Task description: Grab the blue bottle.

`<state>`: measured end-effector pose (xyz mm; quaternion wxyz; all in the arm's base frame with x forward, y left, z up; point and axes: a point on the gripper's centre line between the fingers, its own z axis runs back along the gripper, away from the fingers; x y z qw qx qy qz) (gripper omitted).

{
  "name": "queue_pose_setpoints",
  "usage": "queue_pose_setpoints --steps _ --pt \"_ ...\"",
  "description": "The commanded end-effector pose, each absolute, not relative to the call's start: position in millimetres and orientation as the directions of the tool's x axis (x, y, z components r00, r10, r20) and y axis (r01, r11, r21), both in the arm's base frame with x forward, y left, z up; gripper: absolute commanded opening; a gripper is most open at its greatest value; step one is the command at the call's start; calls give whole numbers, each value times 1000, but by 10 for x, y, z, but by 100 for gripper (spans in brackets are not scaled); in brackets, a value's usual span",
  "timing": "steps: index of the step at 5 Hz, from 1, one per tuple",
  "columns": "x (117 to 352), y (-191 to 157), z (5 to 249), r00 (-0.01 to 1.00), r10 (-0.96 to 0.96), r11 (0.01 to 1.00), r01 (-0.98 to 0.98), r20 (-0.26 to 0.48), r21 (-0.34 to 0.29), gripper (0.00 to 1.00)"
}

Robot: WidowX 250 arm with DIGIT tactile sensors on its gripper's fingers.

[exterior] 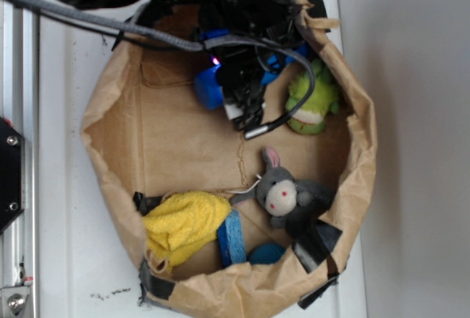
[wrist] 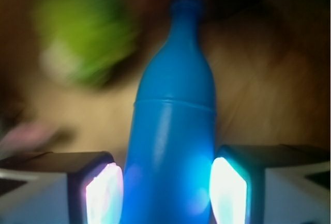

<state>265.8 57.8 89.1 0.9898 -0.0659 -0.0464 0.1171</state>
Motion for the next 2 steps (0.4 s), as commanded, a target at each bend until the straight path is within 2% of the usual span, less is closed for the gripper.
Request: queue_pose_setpoints --steps 1,2 --pt "2610 218 1476 994 6 988 11 108 -155 0" --pt "2636 235 1593 985 -139 979 152 99 -138 0"
